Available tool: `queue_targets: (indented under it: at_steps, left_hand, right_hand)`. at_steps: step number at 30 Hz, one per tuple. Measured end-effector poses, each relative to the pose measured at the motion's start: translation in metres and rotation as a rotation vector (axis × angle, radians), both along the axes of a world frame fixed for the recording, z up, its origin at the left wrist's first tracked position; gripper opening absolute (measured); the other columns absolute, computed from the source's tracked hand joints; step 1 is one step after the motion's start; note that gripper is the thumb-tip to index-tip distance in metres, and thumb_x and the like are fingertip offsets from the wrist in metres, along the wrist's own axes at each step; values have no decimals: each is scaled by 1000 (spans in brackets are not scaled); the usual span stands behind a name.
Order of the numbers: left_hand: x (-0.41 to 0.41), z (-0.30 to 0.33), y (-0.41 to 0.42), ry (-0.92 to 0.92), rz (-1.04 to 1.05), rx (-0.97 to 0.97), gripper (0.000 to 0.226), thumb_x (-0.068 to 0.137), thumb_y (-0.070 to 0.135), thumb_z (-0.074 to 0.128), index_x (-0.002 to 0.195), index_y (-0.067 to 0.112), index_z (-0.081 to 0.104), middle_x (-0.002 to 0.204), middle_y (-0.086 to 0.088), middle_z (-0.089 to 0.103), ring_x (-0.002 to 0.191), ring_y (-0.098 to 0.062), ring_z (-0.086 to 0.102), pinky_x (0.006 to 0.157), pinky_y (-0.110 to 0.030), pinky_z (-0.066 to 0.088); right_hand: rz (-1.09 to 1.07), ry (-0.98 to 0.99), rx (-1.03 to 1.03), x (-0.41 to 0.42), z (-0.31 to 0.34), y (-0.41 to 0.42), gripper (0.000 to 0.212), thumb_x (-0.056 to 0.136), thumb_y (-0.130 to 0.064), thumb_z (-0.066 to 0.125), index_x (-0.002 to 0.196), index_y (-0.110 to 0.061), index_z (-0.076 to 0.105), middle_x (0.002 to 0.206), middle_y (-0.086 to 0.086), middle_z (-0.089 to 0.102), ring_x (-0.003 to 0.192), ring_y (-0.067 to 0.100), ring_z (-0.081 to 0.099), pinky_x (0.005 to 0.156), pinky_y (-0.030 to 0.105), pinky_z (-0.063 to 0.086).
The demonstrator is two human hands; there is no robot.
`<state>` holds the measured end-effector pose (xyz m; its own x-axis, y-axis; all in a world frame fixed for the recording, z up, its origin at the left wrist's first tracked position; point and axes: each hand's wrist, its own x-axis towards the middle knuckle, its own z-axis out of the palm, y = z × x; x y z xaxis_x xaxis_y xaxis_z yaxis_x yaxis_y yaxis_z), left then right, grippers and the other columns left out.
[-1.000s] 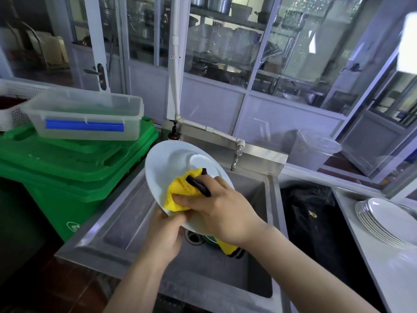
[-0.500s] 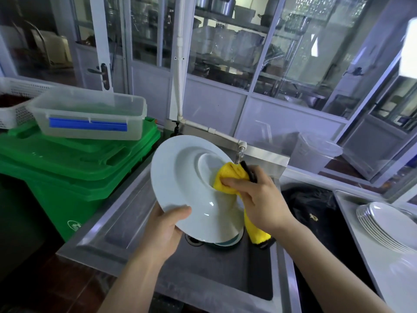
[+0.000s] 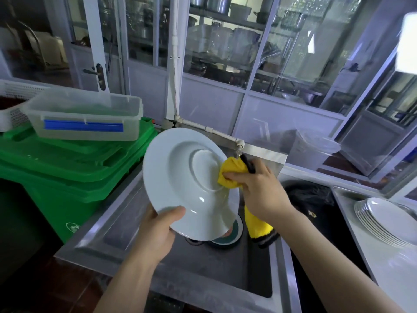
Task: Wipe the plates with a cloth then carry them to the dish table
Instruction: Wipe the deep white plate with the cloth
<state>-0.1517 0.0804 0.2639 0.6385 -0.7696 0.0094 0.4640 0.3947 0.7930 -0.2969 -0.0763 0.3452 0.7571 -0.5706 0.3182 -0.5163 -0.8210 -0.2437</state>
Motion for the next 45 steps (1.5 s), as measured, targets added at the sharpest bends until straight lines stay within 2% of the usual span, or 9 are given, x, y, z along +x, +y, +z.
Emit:
queue_targets:
  at_steps: [4, 8, 13, 18, 25, 32, 35, 40, 45]
  left_hand:
    - [5, 4, 2, 38, 2, -71, 55, 65, 0, 58, 117, 18, 65, 109, -6, 71, 104, -28, 67, 78, -39, 59]
    - [14, 8, 8, 19, -76, -182, 58, 71, 0, 52, 121, 26, 65, 121, -8, 65, 116, -34, 59, 95, -51, 51]
    - [17, 7, 13, 12, -145, -234, 57, 72, 1, 47, 117, 30, 68, 113, -2, 70, 105, -26, 66, 78, -39, 57]
    - [6, 8, 6, 9, -163, -255, 57, 72, 0, 49, 119, 28, 68, 117, -7, 68, 110, -31, 63, 86, -46, 56]
    - [0, 9, -1, 68, -204, -259, 55, 71, 2, 54, 121, 22, 67, 119, -10, 66, 112, -34, 62, 84, -47, 56]
    - [29, 0, 6, -201, -644, -339, 94, 75, 24, 81, 151, 11, 26, 151, -23, 34, 139, -45, 30, 110, -58, 30]
    - [42, 0, 0, 81, -627, -322, 106, 60, 38, 90, 146, 7, 37, 156, -23, 24, 140, -45, 26, 106, -62, 35]
    - [41, 16, -4, 247, -295, -187, 58, 101, 43, 38, 146, 6, 36, 143, -28, 43, 131, -45, 40, 108, -60, 31]
    - [37, 8, -17, 140, -222, -121, 37, 80, 28, 61, 115, 18, 70, 106, -12, 72, 95, -30, 70, 70, -42, 57]
  right_hand:
    - [5, -288, 317, -4, -11, 1, 42, 94, -1, 49, 121, -28, 65, 123, 0, 47, 118, 15, 48, 96, 6, 30]
    - [-308, -683, 651, -11, -9, -14, 43, 96, -6, 46, 129, -32, 56, 121, -4, 57, 88, -5, 57, 74, 9, 45]
    - [-267, -715, 665, -17, 0, -28, 39, 95, -10, 50, 114, -44, 56, 99, -25, 55, 74, -22, 54, 60, 1, 42]
    - [-188, -668, 787, -13, -8, -21, 46, 86, -20, 70, 127, -33, 53, 116, -13, 59, 102, 7, 61, 88, 27, 50]
    - [-1, -839, 1500, -15, -25, -19, 42, 70, -28, 80, 108, -14, 72, 116, 20, 67, 103, 39, 65, 87, 51, 53]
    - [95, -942, 1544, -28, -14, -29, 24, 81, -22, 67, 104, -18, 75, 111, 16, 70, 94, 34, 69, 81, 48, 55]
    - [123, -928, 1558, -33, -7, -31, 25, 84, -21, 63, 106, -16, 74, 110, 15, 70, 94, 32, 69, 84, 46, 54]
    - [45, -816, 1497, -33, 5, -36, 29, 79, -19, 67, 107, -16, 74, 113, 15, 69, 100, 34, 65, 101, 50, 43]
    - [-200, -906, 1204, -29, 3, -40, 33, 86, -22, 67, 115, -8, 65, 97, 10, 73, 81, 25, 70, 75, 37, 58]
